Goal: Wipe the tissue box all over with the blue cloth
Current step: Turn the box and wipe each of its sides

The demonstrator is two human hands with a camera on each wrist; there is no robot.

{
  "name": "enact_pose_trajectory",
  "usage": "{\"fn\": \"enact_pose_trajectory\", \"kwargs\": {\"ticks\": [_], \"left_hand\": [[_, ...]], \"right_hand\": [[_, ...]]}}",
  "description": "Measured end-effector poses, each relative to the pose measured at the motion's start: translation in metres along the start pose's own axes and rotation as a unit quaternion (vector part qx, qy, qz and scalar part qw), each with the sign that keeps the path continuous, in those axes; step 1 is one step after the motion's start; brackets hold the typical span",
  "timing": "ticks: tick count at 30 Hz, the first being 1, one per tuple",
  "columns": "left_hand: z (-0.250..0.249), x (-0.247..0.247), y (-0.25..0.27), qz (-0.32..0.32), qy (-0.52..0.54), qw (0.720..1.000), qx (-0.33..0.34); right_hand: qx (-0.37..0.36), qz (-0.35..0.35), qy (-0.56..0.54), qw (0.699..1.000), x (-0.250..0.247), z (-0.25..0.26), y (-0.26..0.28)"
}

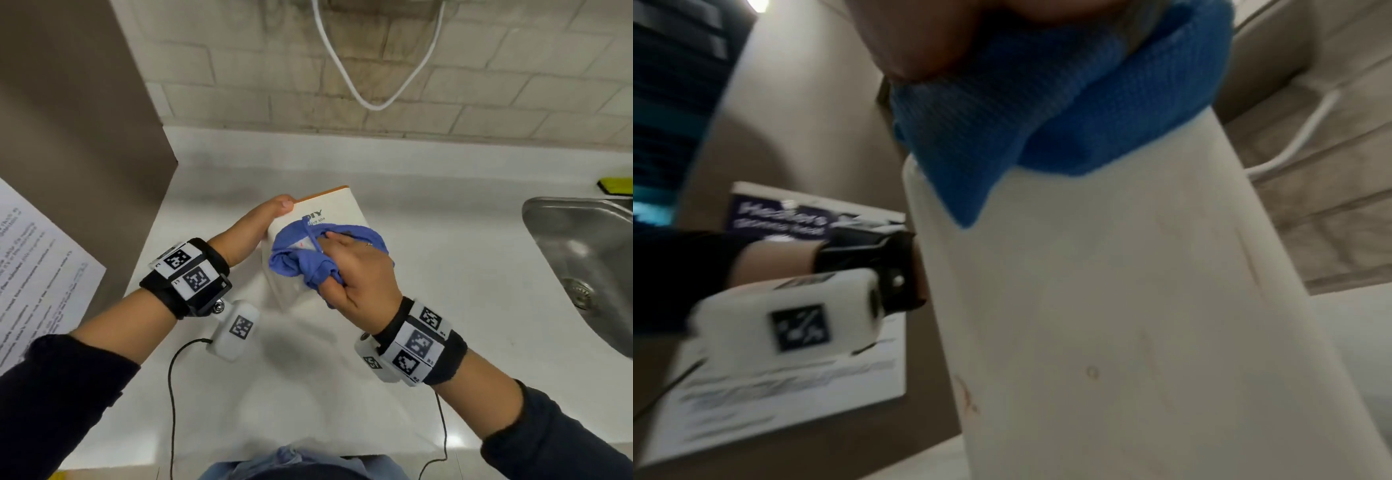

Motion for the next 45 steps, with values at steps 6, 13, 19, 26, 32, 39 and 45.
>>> {"fn": "enact_pose_trajectory", "kwargs": {"ticks": [6,13,19,26,32,39,45], "left_hand": [[-0.002,-0.001,0.0,-0.002,0.003,1.0,-0.006],[-0.007,0.001,0.0,-0.04,-0.024,0.999,0.025],[-0.006,0.012,0.006,-0.042,-0.053,0.996,0.063],[-0.007,0.035,0.018,-0.031,-0.081,0.994,0.073],[-0.007,0.076,0.044,0.048,-0.347,0.929,0.117],[0.048,0.087,0.093,0.17,-0.672,0.696,0.187],[0.054,0.012,0.111,0.122,-0.751,0.635,0.133]], "right_hand": [[-0.224,0.119,0.037,0.967,0.015,0.014,0.003],[-0.322,0.135,0.015,0.937,0.002,-0.003,0.023],[-0.24,0.094,0.006,0.966,-0.026,-0.031,0.044],[0.143,-0.056,-0.029,0.988,-0.089,-0.122,0.076],[0.297,-0.271,-0.255,0.879,-0.12,-0.143,0.1],[0.373,-0.255,-0.498,0.74,-0.076,-0.156,0.123],[0.386,-0.164,-0.657,0.626,-0.034,-0.142,0.119]]}}
Point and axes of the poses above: each hand's wrist, its own y-axis away from the middle knuckle, its own x-axis out of the palm, z = x × y, the point moved 8 cm from there along -y, towards the middle knuckle, and after that the axes turned 2 degrees about -x, right-handed, at the moved point
